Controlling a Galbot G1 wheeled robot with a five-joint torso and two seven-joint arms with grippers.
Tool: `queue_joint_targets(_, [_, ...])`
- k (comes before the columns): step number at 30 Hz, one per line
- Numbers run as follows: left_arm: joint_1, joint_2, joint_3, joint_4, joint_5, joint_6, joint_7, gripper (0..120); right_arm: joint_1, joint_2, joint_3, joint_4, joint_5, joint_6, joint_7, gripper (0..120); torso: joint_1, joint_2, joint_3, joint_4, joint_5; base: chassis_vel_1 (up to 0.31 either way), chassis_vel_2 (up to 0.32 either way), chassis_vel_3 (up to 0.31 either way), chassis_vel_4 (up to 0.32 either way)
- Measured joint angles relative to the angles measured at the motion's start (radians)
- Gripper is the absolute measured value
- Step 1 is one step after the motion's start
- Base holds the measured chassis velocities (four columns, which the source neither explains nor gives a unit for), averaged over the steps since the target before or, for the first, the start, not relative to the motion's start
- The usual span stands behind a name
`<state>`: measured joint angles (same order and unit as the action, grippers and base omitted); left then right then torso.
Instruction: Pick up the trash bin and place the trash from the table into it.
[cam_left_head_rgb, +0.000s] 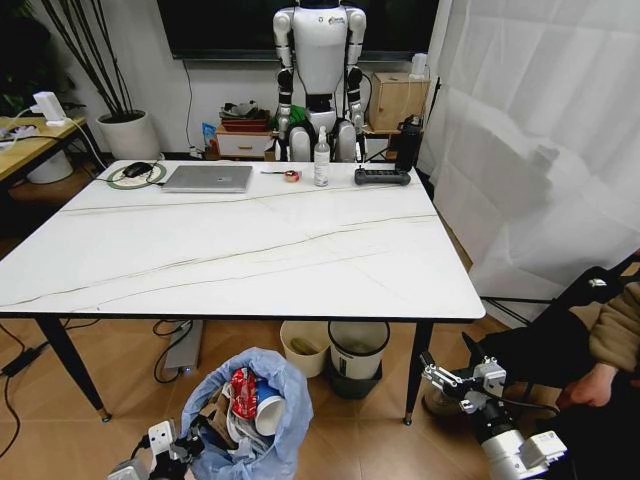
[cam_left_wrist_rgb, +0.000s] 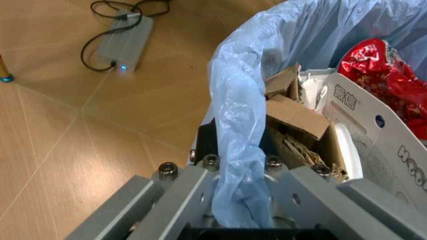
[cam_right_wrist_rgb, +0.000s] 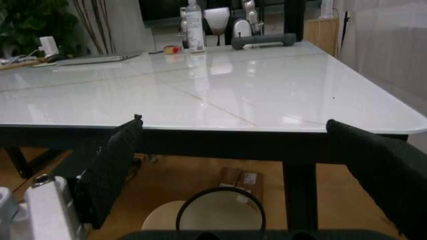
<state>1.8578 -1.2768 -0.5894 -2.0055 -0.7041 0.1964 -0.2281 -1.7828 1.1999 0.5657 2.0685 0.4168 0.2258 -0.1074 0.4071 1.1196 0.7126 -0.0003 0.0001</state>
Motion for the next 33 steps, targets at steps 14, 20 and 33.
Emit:
queue_joint_targets(14, [-0.065,-0.004,-0.004,0.172,0.025,-0.007,0.047,0,0.000,0.000,0.000,0.000,0.000,0.000,0.000,100,-0.029,-0.064,-0.035,0.0000,-0.0001,0.000,0.000,0.000,0.000])
queue_joint_targets(20, [-0.110,-0.004,-0.017,0.273,0.048,-0.023,0.092,0,0.000,0.000,0.000,0.000,0.000,0.000,0.000,100,-0.043,-0.096,-0.053,0.0000,-0.0001,0.000,0.000,0.000,0.000])
queue_joint_targets(33, [-0.152,-0.005,-0.032,0.353,0.076,-0.034,0.116,0,0.000,0.000,0.000,0.000,0.000,0.000,0.000,100,-0.071,-0.159,-0.088,0.0000,-0.0001,0.000,0.000,0.000,0.000])
